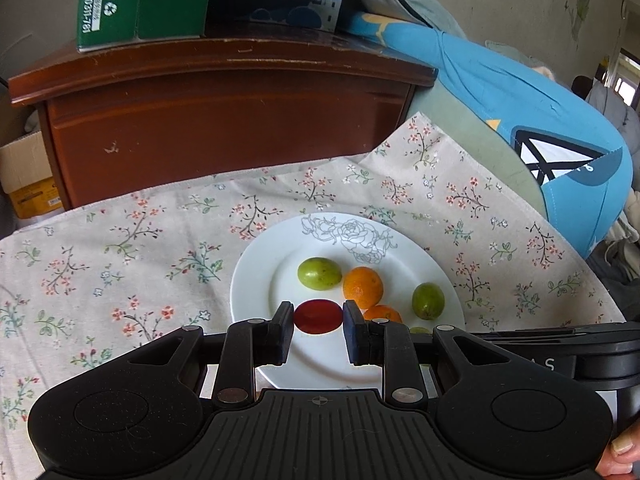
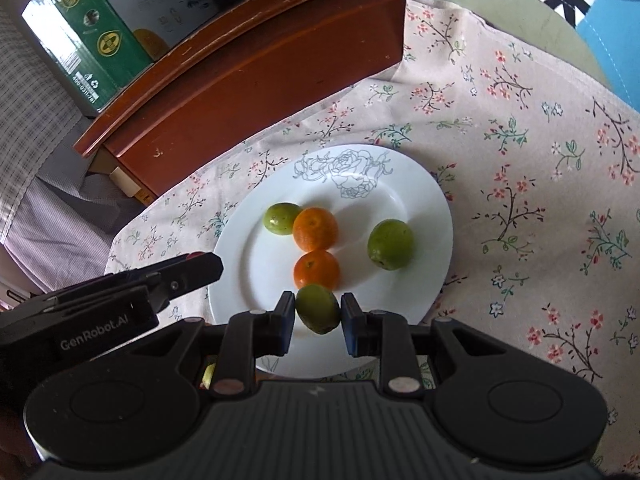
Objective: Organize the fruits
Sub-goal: 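Lower both fruits onto the white plate and open both tools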
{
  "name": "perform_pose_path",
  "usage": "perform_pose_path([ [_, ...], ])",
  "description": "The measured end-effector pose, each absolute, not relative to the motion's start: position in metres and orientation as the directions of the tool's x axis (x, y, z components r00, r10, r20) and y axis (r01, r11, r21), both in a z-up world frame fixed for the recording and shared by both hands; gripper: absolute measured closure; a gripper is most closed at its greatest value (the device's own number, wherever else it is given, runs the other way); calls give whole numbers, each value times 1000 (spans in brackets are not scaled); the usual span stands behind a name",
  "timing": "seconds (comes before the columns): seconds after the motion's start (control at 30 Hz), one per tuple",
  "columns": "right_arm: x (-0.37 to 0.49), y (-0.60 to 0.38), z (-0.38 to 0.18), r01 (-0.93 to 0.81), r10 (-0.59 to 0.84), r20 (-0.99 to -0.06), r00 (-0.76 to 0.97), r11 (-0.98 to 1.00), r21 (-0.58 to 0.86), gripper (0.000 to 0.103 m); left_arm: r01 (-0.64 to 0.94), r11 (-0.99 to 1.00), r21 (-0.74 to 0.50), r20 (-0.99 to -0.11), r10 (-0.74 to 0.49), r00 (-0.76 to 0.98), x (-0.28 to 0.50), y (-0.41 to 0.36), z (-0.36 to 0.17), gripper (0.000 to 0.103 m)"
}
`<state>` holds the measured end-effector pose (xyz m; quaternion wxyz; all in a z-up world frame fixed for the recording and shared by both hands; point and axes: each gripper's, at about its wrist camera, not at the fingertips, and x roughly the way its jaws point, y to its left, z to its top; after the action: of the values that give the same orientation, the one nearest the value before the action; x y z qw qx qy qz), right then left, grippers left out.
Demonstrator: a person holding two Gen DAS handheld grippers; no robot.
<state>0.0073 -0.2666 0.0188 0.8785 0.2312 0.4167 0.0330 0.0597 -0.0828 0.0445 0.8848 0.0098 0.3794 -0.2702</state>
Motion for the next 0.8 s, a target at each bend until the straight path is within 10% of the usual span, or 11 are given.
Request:
perform_pose_path([
  [0.27, 10, -278, 14, 193, 247, -705, 665, 854, 482, 75, 473, 857, -204, -676, -473, 565, 65, -87, 45, 74],
  [0.47, 6, -282, 23, 186, 250, -667, 701, 840, 510, 73, 457, 870, -186, -635, -461, 620, 58, -80, 65, 38],
  [0.8, 1, -263, 29, 104, 303, -665, 682, 860, 499, 70, 378, 908, -180, -646, -399, 651, 50, -49, 84, 31],
])
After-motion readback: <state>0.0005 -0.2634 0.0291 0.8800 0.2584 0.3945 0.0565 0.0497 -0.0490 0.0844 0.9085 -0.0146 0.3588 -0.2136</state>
